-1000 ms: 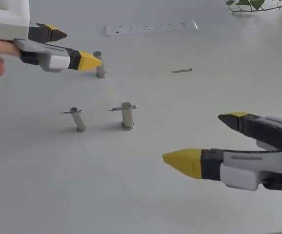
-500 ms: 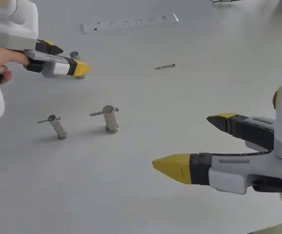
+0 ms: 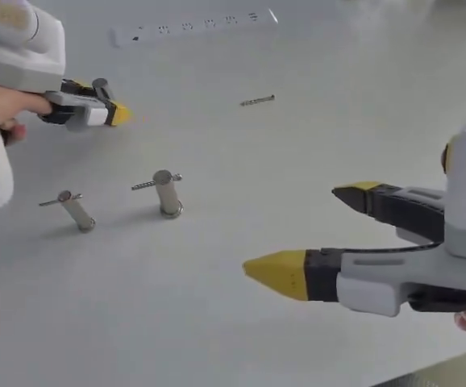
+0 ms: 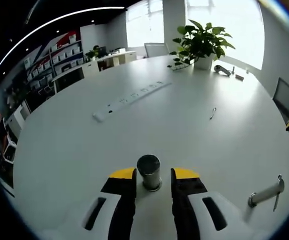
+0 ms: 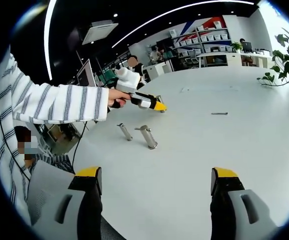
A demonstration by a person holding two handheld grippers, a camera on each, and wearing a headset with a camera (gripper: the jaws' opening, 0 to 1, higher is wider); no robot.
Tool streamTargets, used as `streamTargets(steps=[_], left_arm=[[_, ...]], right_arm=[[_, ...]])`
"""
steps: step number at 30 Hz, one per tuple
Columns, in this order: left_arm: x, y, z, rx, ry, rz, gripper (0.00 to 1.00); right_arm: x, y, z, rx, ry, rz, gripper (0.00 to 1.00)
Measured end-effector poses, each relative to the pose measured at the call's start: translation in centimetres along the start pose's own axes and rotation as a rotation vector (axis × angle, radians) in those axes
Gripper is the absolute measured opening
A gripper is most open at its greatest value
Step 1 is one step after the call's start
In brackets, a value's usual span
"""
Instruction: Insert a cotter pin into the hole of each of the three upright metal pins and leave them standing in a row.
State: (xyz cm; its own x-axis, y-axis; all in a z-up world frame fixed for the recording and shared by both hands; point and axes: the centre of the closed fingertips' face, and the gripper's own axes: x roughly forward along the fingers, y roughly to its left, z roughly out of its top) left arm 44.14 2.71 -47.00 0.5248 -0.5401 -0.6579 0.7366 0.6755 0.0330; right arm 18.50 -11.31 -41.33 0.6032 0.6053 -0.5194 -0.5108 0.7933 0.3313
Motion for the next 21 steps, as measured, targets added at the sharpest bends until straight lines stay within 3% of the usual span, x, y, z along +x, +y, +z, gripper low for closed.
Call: streamTargets(steps=[6, 13, 17, 21], left_arm=[[-0.01, 0.44, -0.20, 0.044, 0.007, 0.039, 0.12], [-0.20, 0.35, -0.07, 0.042, 0.006, 0.039, 0.12], [-0.27, 0.37, -0.13, -0.023, 0.003, 0.035, 0.11], [-0.42, 0.29, -0.16, -0.037, 0.002, 0.033, 0.10]], right_arm=[[0.32, 0.40, -0.09, -0.014, 0.012, 0.014, 0.88], [0.42, 0.57, -0.13, -0.019, 0.013, 0.022, 0.88], [0.38, 0.83, -0.20, -0.024, 0.016, 0.027, 0.87], [0.25, 0.94, -0.09, -0.027, 0.012, 0.027, 0.87]])
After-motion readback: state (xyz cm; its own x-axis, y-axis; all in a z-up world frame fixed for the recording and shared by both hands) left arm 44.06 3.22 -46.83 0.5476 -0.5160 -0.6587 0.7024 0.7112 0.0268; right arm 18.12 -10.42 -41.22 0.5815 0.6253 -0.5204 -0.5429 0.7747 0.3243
